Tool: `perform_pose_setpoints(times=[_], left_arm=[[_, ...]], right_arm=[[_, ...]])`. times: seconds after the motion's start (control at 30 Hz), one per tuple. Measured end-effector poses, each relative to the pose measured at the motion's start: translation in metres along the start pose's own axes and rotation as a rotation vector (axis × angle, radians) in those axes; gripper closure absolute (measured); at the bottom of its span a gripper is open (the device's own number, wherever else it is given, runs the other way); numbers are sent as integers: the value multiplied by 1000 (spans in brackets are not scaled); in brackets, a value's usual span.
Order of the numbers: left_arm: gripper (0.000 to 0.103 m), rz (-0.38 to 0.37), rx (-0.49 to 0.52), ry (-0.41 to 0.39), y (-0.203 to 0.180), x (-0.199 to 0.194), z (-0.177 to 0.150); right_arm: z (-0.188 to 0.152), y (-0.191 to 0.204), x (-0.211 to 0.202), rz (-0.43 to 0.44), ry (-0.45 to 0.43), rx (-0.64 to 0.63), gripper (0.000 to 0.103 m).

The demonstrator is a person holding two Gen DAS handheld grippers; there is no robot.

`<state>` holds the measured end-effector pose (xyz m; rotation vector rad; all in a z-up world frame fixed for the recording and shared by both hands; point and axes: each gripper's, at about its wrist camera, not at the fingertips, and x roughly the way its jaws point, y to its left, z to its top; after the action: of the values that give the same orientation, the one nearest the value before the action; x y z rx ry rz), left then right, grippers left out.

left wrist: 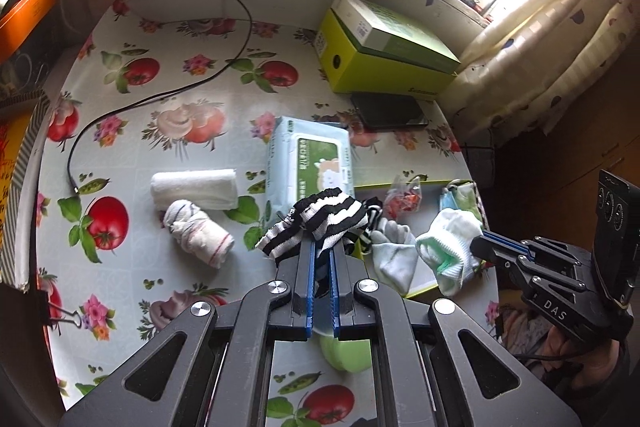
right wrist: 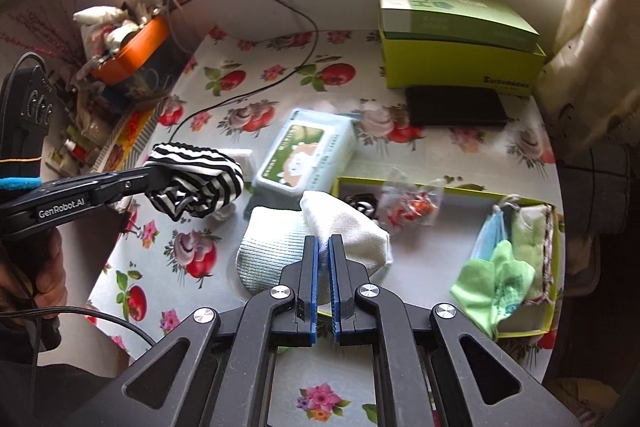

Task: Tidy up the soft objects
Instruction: 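Carry the white sock with the right tool while the left tool carries the striped sock to the tray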

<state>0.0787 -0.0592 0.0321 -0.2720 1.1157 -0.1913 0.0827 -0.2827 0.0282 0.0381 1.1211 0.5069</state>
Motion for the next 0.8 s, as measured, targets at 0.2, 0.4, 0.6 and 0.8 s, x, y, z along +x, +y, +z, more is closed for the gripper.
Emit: perform_pose_setpoints(times=[0.2, 0.4, 0.6, 0.8], left_arm=[[97, -21, 42, 10, -23, 9, 9], [97, -36, 73, 24, -39, 19, 15], [97, -41, 96, 45, -51, 29, 19], [97, -45, 114, 67, -61, 40, 23]], right_arm=[[-4, -28, -5, -34, -8, 55, 98], [-10, -48, -2, -52, -2, 93, 98], [-21, -66, 15, -66, 37, 125, 98], [-35, -85, 39, -95, 93, 151, 98]])
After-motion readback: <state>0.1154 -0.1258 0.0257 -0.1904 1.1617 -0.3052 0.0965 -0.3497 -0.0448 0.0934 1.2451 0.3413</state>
